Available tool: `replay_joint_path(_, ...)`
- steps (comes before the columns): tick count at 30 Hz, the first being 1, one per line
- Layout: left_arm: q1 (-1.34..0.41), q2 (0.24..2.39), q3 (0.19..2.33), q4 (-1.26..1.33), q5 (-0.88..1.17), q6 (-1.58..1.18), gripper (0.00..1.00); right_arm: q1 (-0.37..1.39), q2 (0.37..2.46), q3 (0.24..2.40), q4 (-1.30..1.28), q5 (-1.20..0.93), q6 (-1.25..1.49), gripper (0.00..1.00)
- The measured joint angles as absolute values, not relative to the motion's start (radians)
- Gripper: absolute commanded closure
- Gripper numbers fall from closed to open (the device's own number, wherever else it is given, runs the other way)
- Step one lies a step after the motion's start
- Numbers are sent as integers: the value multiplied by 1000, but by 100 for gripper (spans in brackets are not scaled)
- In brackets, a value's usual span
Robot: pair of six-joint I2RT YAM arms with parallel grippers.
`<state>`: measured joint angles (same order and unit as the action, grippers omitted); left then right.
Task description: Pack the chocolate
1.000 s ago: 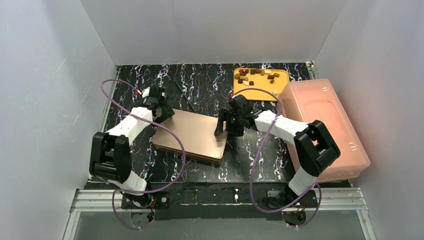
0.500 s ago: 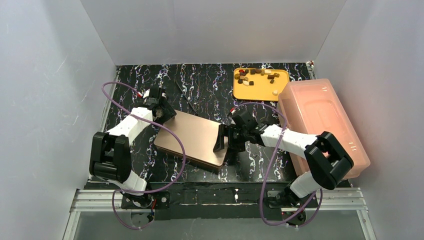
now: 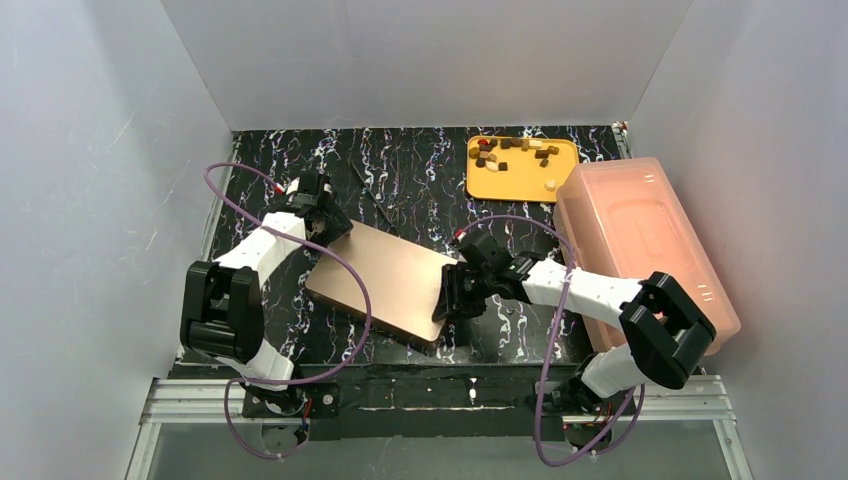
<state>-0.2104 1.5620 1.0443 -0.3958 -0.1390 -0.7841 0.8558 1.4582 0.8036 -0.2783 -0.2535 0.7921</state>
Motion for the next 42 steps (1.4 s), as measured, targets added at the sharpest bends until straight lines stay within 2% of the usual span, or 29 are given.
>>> replay_joint_path(4,-208,1565,1050,-397,-142,-781,38,868,1457,804,-273,-266,797,28)
replay_joint_path(6,-207,1567,1054,-402,-141,-779,38,873,1462,804,-265,-262,791,21)
replay_joint_path(10,-199,1573,1065,-415,-128,-773,38,836,1454,804,-295,-258,761,18)
replay_joint_path(12,-191,1578,1073,-423,-112,-767,38,760,1441,804,-317,-265,746,18)
replay_joint_path(16,-179,1584,1082,-434,-88,-756,39,583,1441,828,-340,-260,728,22)
replay_joint_path(21,-171,1594,1094,-446,-68,-748,40,553,1534,936,-323,-276,722,31)
replay_joint_path(27,-160,1596,1095,-449,-49,-736,42,558,1591,939,-282,-303,738,53)
replay_joint_path(30,-156,1596,1094,-449,-43,-732,42,545,1592,939,-293,-323,759,55)
replay_joint_path(34,-145,1595,1093,-448,-34,-725,42,538,1592,939,-298,-332,765,53)
replay_joint_path(36,-142,1593,1096,-458,-35,-709,33,538,1593,956,-323,-327,758,44)
replay_joint_path(37,-139,1592,1112,-493,-48,-689,26,538,1606,990,-347,-302,743,33)
replay_joint_path(40,-139,1584,1217,-612,-95,-601,2,521,1630,1084,-430,-248,702,11)
replay_joint_path(42,-141,1534,1328,-640,-92,-522,2,492,1628,1236,-498,-223,677,3)
